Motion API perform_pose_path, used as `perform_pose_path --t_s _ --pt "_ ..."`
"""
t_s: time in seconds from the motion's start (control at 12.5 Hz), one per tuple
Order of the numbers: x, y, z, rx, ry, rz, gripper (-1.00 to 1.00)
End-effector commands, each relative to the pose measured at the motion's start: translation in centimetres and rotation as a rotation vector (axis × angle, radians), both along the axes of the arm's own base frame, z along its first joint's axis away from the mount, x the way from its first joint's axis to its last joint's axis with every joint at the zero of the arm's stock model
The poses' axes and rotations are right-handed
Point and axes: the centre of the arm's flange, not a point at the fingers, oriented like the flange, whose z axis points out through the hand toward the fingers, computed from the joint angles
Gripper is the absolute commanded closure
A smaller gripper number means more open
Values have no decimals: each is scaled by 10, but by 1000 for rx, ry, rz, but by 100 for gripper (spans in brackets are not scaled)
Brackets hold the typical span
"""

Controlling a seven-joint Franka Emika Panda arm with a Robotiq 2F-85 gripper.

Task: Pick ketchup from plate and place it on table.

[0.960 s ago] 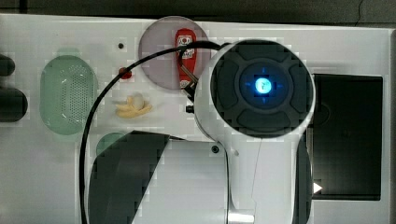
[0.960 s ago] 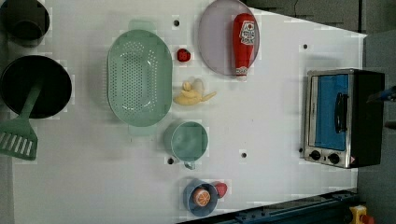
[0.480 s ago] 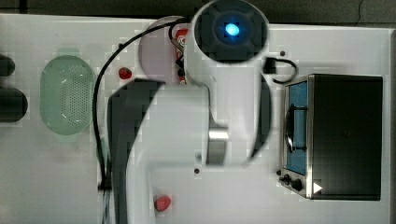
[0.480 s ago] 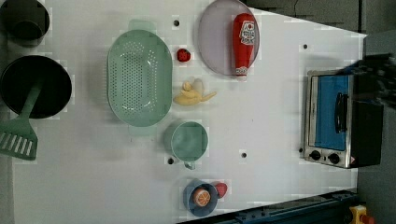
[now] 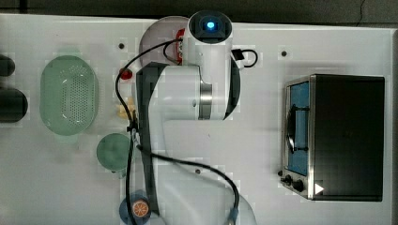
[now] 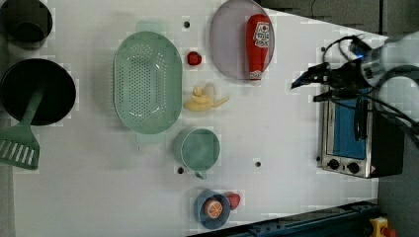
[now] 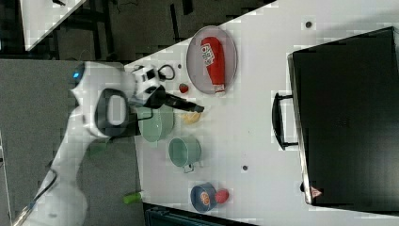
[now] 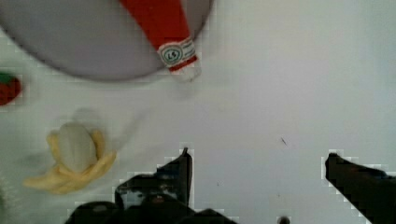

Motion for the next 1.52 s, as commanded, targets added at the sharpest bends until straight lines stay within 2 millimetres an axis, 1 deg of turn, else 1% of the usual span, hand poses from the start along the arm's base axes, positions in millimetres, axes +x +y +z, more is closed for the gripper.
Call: perform_pose_path --t_s 0.08,0.32,0.64,0.8,1.04,1.2,1.36,1.52 --pt "15 15 17 43 -118 198 -100" --pt "26 24 -25 47 -127 215 -100" --pt "54 34 -70 28 -183 261 -100" --pt "69 37 -90 13 -203 284 -100" --pt "93 39 -111 5 -265 294 -100" --pt "100 38 -129 9 -270 290 -100" --pt "103 37 -146 11 -274 286 -100" --pt "106 38 -159 13 -296 284 -100"
